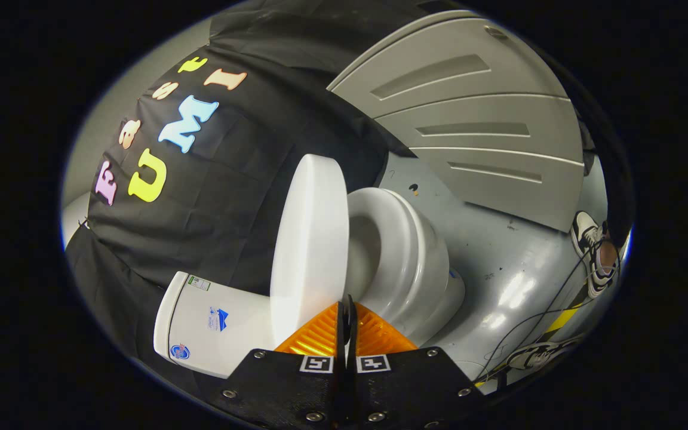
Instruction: Open the toilet lid.
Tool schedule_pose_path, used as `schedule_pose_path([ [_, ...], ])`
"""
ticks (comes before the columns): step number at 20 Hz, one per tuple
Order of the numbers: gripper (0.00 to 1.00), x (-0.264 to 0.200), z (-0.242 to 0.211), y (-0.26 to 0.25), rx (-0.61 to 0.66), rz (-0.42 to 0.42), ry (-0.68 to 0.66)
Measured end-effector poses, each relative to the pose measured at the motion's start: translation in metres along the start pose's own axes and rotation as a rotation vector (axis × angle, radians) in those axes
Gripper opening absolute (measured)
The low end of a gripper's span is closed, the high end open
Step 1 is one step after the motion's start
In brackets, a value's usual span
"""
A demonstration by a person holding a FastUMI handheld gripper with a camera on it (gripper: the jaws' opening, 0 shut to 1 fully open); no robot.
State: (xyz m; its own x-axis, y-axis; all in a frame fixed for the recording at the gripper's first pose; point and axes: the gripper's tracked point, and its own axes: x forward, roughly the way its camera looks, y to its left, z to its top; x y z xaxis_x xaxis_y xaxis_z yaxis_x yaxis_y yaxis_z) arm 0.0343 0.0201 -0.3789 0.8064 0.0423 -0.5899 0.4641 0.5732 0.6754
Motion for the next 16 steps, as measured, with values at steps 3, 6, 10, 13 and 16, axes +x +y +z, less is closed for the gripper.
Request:
schedule_pose_path([
  [3,0.0,-0.011,0.001,0.018,-0.048,0.01,-0.022],
  [6,0.0,-0.018,0.005,0.039,-0.139,0.021,-0.049],
  [10,0.0,-0.027,0.007,0.06,-0.24,0.008,-0.08],
  [13,0.0,-0.035,0.004,0.083,-0.353,0.011,-0.099],
  [16,0.0,-0.04,0.005,0.096,-0.433,-0.028,-0.116],
])
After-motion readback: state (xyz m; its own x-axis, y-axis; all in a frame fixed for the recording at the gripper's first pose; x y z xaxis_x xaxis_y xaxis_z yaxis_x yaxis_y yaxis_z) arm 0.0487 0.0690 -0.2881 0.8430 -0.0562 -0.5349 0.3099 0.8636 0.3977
